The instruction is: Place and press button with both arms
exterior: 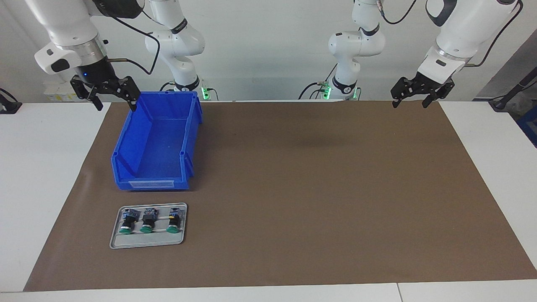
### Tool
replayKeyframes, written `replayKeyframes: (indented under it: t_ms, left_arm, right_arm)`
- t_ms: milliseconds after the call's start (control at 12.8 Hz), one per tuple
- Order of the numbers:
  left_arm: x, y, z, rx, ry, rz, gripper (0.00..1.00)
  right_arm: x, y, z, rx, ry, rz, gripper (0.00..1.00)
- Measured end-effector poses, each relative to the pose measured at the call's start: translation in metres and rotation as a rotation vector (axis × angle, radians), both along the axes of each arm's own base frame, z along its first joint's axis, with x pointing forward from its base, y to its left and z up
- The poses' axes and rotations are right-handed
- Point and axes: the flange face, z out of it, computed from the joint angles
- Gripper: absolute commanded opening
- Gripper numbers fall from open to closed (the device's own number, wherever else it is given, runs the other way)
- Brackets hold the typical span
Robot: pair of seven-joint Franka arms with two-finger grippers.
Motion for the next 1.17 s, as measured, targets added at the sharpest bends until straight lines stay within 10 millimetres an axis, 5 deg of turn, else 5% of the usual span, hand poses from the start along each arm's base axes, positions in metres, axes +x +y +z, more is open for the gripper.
replayKeyframes:
  t_ms: [156, 391, 625, 781, 1172]
  left_arm:
    - [0.0, 0.0, 0.0, 0.0, 0.0, 0.0, 1.0]
    - [0.0, 0.0, 0.0, 0.0, 0.0, 0.0, 1.0]
    - [0.0, 0.0, 0.0, 0.0, 0.0, 0.0, 1.0]
    - [0.0, 0.0, 0.0, 0.0, 0.0, 0.0, 1.0]
    - [0.0, 0.0, 0.0, 0.0, 0.0, 0.0, 1.0]
  right_arm:
    - [0.027, 0.002, -0.039, 0.007, -0.021, 0.002, 1.0]
    - [0.079, 0.012, -0.129, 0.0, -0.055, 0.026, 1.0]
    - [0.11, 0.023, -0.206, -0.007, -0.077, 0.078, 0.98]
    - [0.117, 0.027, -0.234, -0.01, -0.07, 0.114, 0.88]
    - [0.124, 0.015, -0.263, -0.02, -0.082, 0.136, 0.88]
